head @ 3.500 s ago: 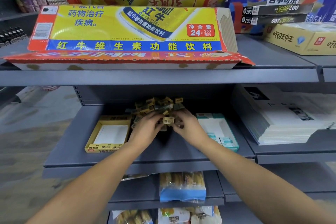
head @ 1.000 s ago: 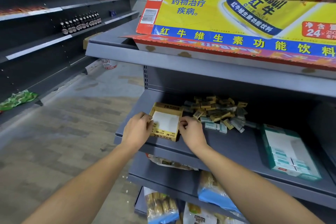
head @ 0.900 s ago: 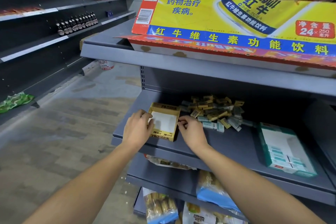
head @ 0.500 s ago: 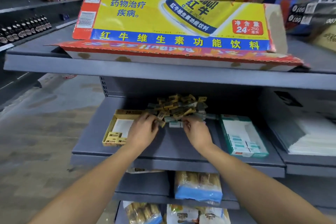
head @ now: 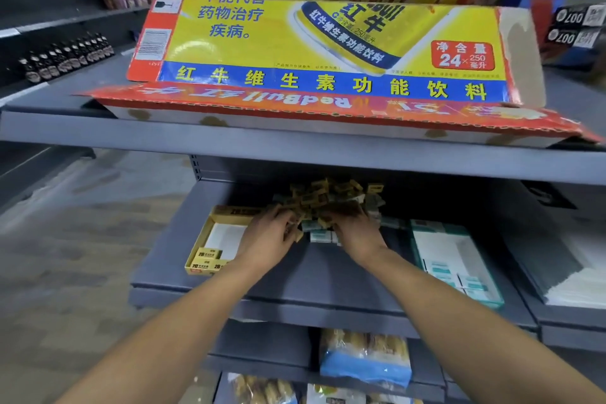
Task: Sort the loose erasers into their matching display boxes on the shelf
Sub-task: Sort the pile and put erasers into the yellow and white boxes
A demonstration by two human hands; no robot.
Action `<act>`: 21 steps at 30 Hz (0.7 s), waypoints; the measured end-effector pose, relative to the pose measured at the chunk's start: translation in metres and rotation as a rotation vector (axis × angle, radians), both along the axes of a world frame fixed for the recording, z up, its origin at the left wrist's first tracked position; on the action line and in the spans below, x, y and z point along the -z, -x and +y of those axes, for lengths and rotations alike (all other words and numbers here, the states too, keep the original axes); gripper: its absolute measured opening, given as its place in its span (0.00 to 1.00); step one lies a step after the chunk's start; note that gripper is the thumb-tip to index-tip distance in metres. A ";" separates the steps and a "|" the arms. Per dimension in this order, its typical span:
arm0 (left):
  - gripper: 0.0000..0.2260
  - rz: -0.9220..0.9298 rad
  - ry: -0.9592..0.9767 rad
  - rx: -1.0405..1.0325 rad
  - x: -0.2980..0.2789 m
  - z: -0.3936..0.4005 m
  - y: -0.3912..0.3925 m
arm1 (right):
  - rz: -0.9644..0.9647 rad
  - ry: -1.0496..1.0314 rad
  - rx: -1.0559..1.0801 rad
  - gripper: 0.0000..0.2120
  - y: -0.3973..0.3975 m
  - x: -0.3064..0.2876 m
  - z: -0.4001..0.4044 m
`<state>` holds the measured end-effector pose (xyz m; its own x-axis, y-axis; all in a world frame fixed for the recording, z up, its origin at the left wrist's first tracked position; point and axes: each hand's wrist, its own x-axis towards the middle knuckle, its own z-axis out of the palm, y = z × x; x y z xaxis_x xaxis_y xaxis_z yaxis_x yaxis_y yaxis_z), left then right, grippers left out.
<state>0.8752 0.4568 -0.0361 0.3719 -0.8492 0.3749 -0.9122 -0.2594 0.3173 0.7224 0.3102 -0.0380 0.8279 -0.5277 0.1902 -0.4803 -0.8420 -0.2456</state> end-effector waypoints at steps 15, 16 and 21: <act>0.14 0.028 -0.044 0.038 -0.003 -0.016 0.039 | -0.249 0.012 -0.109 0.20 0.039 -0.011 0.017; 0.16 0.042 -0.038 0.053 -0.003 -0.017 0.044 | -0.278 0.004 -0.112 0.19 0.042 -0.012 0.020; 0.20 0.063 -0.012 0.132 0.000 -0.019 0.064 | -0.333 0.004 -0.113 0.20 0.055 -0.009 0.028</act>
